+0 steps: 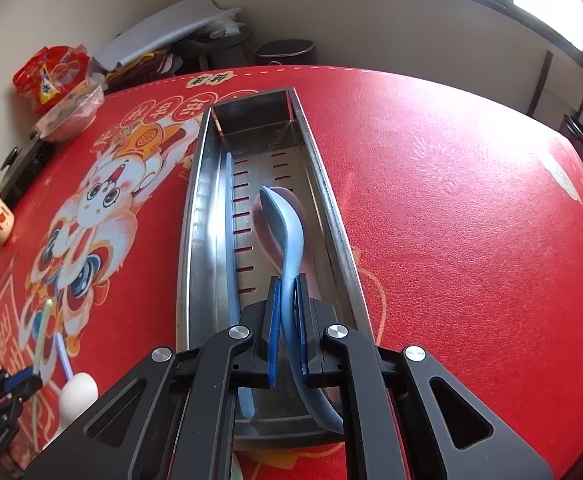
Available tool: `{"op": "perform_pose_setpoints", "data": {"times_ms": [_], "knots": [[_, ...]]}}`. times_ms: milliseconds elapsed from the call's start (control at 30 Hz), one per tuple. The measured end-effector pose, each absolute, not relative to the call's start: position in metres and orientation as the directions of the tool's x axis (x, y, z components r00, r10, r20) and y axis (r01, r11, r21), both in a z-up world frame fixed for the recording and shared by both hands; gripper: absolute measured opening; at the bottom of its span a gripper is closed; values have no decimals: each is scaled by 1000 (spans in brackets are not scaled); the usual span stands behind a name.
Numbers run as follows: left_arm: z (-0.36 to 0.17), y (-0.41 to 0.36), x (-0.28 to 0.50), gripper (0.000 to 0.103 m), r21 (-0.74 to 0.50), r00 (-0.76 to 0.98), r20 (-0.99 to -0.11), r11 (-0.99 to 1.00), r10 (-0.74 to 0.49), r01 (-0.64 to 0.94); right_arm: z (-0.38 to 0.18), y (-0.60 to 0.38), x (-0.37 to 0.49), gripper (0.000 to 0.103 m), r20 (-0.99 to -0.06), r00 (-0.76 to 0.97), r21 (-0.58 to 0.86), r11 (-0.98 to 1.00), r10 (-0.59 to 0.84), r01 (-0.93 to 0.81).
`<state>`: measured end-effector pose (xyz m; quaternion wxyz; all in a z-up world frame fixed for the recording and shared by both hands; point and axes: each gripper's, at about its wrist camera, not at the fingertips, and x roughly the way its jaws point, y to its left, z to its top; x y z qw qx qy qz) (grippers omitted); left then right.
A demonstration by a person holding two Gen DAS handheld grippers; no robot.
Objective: Organize utensils
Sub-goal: 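Carry the blue spoon with the right tool into the steel tray and open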
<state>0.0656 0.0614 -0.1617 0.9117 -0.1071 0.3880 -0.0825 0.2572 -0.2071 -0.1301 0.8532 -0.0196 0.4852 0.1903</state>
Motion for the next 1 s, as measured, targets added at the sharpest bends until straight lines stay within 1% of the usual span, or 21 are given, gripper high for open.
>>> {"op": "perform_pose_setpoints", "data": {"times_ms": [167,333,567,600,667,700,733,800,867,933,1000], "knots": [[-162,60,66,6,-262,682,-692,962,-239,71,-131,-202,259,9,-837,462,135,928,295,-347],[-163,60,66,6,-262,680,-693,962,-238,70,-124,-205,256,9,-819,495,122,932,289,-343],[-163,60,66,6,-261,679,-695,963,-238,71,-110,-219,228,9,-745,580,133,926,329,-353],[-163,60,66,6,-261,678,-695,963,-239,72,-110,-223,222,11,-732,594,138,926,334,-351],[-163,60,66,6,-260,678,-695,963,-239,73,-110,-230,209,28,-699,627,150,928,344,-342],[-163,60,66,6,-257,679,-695,964,-236,71,-109,-235,203,50,-679,646,156,928,349,-338],[-163,59,65,6,-254,679,-696,965,-232,70,-109,-238,195,61,-656,668,159,929,353,-334],[-163,58,66,6,-249,682,-695,966,-228,70,-109,-244,184,61,-625,684,178,922,376,-344],[-162,57,66,6,-239,680,-699,969,-220,67,-111,-250,177,66,-607,683,221,911,407,-347],[-162,58,67,6,-250,681,-697,966,-223,59,-113,-257,171,73,-579,685,264,897,441,-355],[-162,60,68,6,-251,679,-702,967,-214,45,-115,-261,169,78,-575,674,288,886,464,-363]]}}
